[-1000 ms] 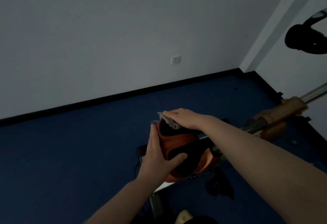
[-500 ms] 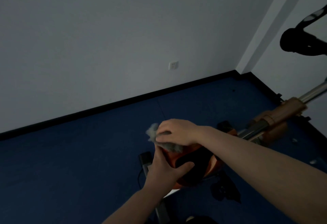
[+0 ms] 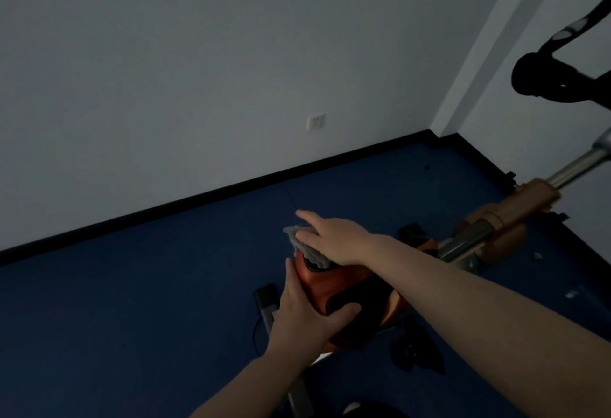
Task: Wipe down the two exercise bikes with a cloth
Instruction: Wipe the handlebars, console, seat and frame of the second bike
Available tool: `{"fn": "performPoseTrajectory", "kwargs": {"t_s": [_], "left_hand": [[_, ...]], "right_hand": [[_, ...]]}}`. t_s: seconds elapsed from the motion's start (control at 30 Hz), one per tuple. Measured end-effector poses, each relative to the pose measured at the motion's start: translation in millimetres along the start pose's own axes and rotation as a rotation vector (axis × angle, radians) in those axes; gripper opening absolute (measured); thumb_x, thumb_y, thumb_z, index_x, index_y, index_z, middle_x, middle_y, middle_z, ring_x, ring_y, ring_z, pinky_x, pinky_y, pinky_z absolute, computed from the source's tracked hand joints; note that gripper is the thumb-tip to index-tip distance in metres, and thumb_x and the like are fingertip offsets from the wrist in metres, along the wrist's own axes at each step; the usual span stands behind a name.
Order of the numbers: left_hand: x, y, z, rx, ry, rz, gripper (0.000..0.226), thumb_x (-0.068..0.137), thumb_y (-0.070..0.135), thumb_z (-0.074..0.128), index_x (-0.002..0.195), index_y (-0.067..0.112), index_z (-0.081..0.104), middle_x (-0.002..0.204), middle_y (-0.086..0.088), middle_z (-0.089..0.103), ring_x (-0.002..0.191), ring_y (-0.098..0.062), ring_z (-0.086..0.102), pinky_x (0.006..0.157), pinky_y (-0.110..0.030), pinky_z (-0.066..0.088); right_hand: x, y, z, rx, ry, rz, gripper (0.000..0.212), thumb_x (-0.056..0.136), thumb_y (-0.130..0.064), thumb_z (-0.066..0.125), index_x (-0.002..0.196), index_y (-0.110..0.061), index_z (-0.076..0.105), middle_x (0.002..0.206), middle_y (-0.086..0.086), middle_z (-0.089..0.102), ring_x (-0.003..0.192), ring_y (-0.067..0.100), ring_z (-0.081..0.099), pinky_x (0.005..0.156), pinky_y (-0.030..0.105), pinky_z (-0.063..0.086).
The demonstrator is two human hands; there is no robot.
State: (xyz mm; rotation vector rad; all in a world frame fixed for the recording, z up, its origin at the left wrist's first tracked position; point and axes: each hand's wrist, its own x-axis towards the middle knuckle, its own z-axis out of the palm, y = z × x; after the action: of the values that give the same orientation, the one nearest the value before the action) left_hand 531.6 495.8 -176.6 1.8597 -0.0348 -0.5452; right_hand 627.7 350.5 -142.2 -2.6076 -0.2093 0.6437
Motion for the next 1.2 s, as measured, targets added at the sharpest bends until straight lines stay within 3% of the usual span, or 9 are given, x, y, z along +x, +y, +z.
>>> {"fn": "performPoseTrajectory", "kwargs": {"t_s": [0.1,0.23,0.33,0.43,0.57,0.73,0.87,1.03,1.2], "left_hand": [[-0.6,-0.9,0.3,-0.024,0.007,0.02,0.132,0.05,0.067,0.085,0.149,0.049,-0.001,0.142,0.015,0.045,0.125,-0.007,0.051,0.102,-0.041,0.048],[-0.7,-0.2,0.1,-0.003,-0.006,0.02,0.135,0.051,0.068,0.082,0.15,0.047,-0.008,0.142,0.014,0.042,0.123,-0.006,0.051,0.101,-0.039,0.049],[-1.3,-2.1,0.5,-0.002,0.004,0.01,0.127,0.051,0.066,0.082,0.148,0.047,0.002,0.137,0.017,0.047,0.121,-0.004,0.053,0.1,-0.039,0.051],[-0.3,-1.7,1.4,0.004,0.012,0.01,0.116,0.053,0.063,0.083,0.143,0.049,0.012,0.131,0.02,0.051,0.116,-0.003,0.056,0.097,-0.039,0.052],[0.2,-0.4,0.9,0.01,-0.003,-0.008,0.127,0.052,0.066,0.082,0.148,0.05,0.0,0.141,0.01,0.045,0.123,-0.012,0.053,0.1,-0.043,0.049],[-1.4,0.1,0.5,0.025,0.014,-0.019,0.096,0.051,0.066,0.081,0.122,0.069,0.017,0.122,0.027,0.054,0.107,0.008,0.057,0.094,-0.032,0.053],[-1.6,1.1,-1.1,0.046,-0.022,-0.021,0.132,0.052,0.07,0.079,0.148,0.049,-0.009,0.139,0.016,0.044,0.121,-0.005,0.053,0.099,-0.038,0.051],[-2.1,-0.2,-0.9,0.051,0.005,-0.009,0.108,0.052,0.069,0.079,0.136,0.056,0.013,0.126,0.025,0.054,0.109,0.005,0.057,0.093,-0.032,0.053],[-3.3,1.5,-1.4,0.029,-0.025,-0.028,0.131,0.052,0.069,0.079,0.146,0.053,-0.01,0.136,0.017,0.046,0.117,-0.004,0.055,0.097,-0.037,0.053]], "right_hand": [[-4.4,3.2,-0.4,-0.099,-0.045,-0.141,0.051,0.098,-0.057,0.033,0.145,-0.038,0.035,0.141,-0.008,0.052,0.12,0.017,0.053,0.087,0.034,0.041],[-1.0,5.0,-10.1,0.15,-0.056,0.013,0.037,0.099,-0.053,0.035,0.115,-0.031,0.06,0.113,-0.006,0.064,0.1,0.015,0.058,0.082,0.036,0.046],[-3.3,-4.1,7.1,-0.035,0.063,-0.112,0.032,0.095,-0.058,0.035,0.098,-0.033,0.056,0.093,-0.011,0.059,0.085,0.011,0.056,0.071,0.035,0.045],[-5.1,-3.9,8.3,-0.049,0.038,-0.193,0.033,0.09,-0.064,0.037,0.096,-0.037,0.055,0.094,-0.014,0.057,0.088,0.01,0.054,0.075,0.036,0.046],[6.6,-5.5,-3.4,0.108,-0.014,0.048,0.038,0.094,-0.06,0.038,0.092,-0.031,0.062,0.09,-0.01,0.063,0.086,0.013,0.059,0.077,0.037,0.048],[-2.7,-4.9,10.1,-0.113,0.006,-0.205,0.038,0.09,-0.063,0.04,0.111,-0.038,0.06,0.113,-0.011,0.058,0.103,0.013,0.052,0.083,0.039,0.044],[2.3,-1.4,-5.0,0.199,-0.064,0.08,0.038,0.093,-0.062,0.038,0.108,-0.038,0.063,0.105,-0.011,0.062,0.096,0.012,0.056,0.074,0.033,0.042],[-4.8,-6.1,10.9,-0.127,0.0,-0.193,0.041,0.089,-0.067,0.037,0.113,-0.041,0.058,0.119,-0.012,0.057,0.107,0.013,0.051,0.086,0.04,0.042],[0.5,-4.8,-1.0,0.093,-0.01,0.078,0.043,0.094,-0.064,0.034,0.103,-0.033,0.062,0.098,-0.01,0.063,0.091,0.012,0.058,0.073,0.033,0.044]]}}
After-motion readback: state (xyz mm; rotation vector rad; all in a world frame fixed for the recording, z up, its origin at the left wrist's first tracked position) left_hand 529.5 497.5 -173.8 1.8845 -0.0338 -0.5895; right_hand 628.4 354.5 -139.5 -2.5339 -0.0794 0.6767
